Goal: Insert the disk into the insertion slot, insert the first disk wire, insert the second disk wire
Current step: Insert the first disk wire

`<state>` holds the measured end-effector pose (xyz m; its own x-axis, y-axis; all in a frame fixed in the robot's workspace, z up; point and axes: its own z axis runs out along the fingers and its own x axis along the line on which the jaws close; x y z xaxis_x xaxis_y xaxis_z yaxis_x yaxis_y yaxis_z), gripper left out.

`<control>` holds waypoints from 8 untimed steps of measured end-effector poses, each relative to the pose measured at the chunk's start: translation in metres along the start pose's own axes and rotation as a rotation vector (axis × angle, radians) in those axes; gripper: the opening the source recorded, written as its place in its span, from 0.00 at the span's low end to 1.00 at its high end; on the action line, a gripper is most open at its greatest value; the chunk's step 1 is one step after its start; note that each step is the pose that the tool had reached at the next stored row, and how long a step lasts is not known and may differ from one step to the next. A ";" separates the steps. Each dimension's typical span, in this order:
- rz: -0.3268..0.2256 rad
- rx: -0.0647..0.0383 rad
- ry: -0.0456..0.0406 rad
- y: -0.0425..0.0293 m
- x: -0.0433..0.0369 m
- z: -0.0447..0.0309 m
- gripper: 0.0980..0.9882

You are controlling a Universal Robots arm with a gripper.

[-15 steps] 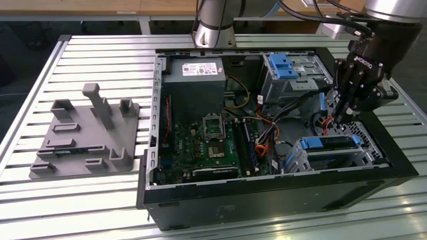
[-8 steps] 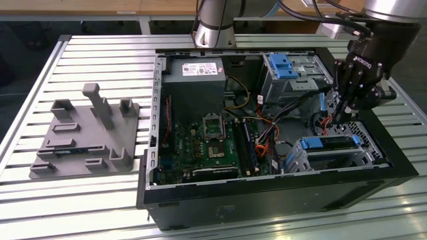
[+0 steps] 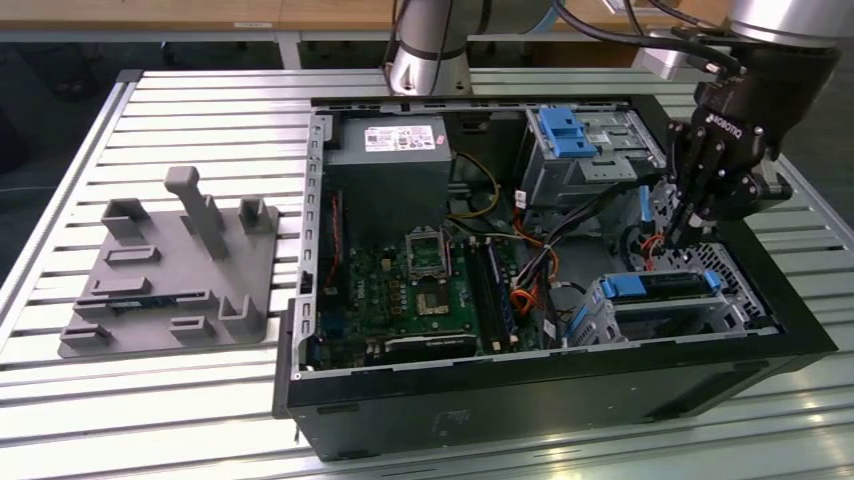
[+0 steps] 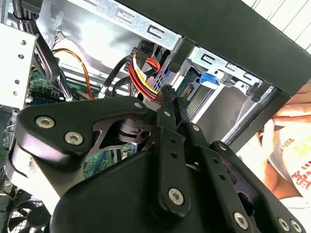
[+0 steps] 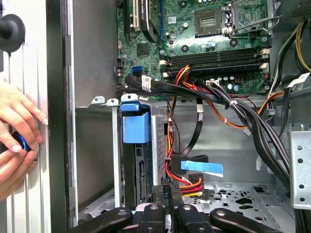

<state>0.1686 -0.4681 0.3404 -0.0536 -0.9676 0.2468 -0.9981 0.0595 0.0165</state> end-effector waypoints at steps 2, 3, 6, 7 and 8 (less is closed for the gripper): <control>-0.001 -0.003 0.0010 -0.0018 -0.0001 0.0001 0.08; -0.004 -0.007 0.0034 -0.0026 -0.0002 0.0000 0.08; -0.025 -0.014 0.0134 -0.0030 -0.0002 0.0000 0.08; -0.032 -0.020 0.0159 -0.0035 -0.0002 0.0002 0.08; -0.038 -0.025 0.0164 -0.0042 -0.0003 0.0003 0.08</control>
<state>0.1728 -0.4682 0.3400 -0.0151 -0.9651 0.2614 -0.9983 0.0292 0.0501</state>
